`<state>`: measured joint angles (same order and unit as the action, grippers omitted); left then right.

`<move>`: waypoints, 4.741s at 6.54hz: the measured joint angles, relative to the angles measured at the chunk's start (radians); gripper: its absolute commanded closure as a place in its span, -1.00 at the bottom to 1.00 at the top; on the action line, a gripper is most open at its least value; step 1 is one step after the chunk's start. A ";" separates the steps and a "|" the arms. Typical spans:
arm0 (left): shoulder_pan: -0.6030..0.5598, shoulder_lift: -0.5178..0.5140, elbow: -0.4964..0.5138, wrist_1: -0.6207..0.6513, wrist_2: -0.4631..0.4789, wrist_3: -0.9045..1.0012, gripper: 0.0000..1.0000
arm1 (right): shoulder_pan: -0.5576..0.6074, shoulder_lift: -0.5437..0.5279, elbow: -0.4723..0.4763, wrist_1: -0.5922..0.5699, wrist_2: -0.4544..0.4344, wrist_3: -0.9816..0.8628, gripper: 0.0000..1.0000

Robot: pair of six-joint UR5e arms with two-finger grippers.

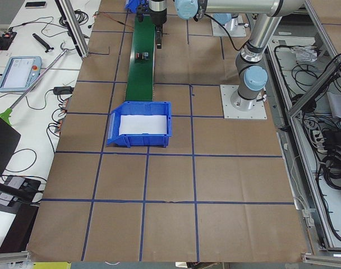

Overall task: Transport two buttons from left to right
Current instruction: 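Carry the yellow button into the empty blue bin with the right gripper, then open the right gripper to drop the yellow button in the bin, then move the right gripper back over the conveyor toward the red button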

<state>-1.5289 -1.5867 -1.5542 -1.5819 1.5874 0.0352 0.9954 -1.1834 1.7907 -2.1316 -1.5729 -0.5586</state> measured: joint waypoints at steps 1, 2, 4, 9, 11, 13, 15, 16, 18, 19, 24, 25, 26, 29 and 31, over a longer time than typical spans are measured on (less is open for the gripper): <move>0.000 0.000 0.001 0.000 -0.002 0.000 -1.00 | 0.000 0.018 0.005 -0.020 -0.001 -0.009 0.74; 0.000 0.001 0.003 0.000 -0.003 -0.001 -1.00 | 0.000 0.030 0.005 -0.029 -0.001 -0.013 -0.60; 0.000 0.001 0.007 0.000 -0.004 -0.001 -1.00 | 0.001 0.037 0.003 -0.033 0.008 -0.010 -0.99; 0.000 -0.004 0.020 0.001 -0.021 -0.002 -1.00 | 0.032 -0.095 -0.054 -0.010 0.010 0.000 -0.99; 0.000 -0.006 0.021 0.005 -0.021 0.002 -1.00 | 0.035 -0.192 -0.085 0.053 0.010 0.005 -0.99; 0.001 -0.007 0.020 0.008 -0.022 0.005 -1.00 | 0.077 -0.240 -0.113 0.087 0.041 0.026 -0.99; 0.001 0.000 0.016 0.007 -0.021 0.007 -1.00 | 0.216 -0.238 -0.173 0.187 0.057 0.170 -0.99; 0.002 0.004 0.013 0.008 -0.021 0.007 -1.00 | 0.294 -0.232 -0.218 0.291 0.060 0.294 -0.99; 0.002 0.006 0.010 0.008 -0.021 0.007 -1.00 | 0.424 -0.226 -0.254 0.397 0.055 0.484 -0.99; 0.003 0.006 0.009 0.008 -0.021 0.007 -1.00 | 0.472 -0.223 -0.255 0.398 0.053 0.516 -0.99; 0.003 0.009 0.006 0.008 -0.021 0.008 -1.00 | 0.525 -0.181 -0.240 0.360 0.054 0.518 -0.99; 0.003 0.009 0.005 0.008 -0.021 0.008 -1.00 | 0.526 -0.177 -0.218 0.296 0.056 0.519 -0.99; 0.003 0.010 0.004 0.008 -0.021 0.008 -1.00 | 0.526 -0.173 -0.187 0.224 0.060 0.520 -0.99; 0.003 0.010 0.002 0.008 -0.020 0.008 -1.00 | 0.526 -0.150 -0.158 0.157 0.060 0.519 -0.99; 0.003 0.010 0.002 0.008 -0.020 0.008 -1.00 | 0.531 -0.128 -0.159 0.158 0.067 0.524 -0.99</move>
<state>-1.5263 -1.5769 -1.5523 -1.5738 1.5677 0.0430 1.5265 -1.3110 1.6317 -1.9741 -1.5061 -0.0344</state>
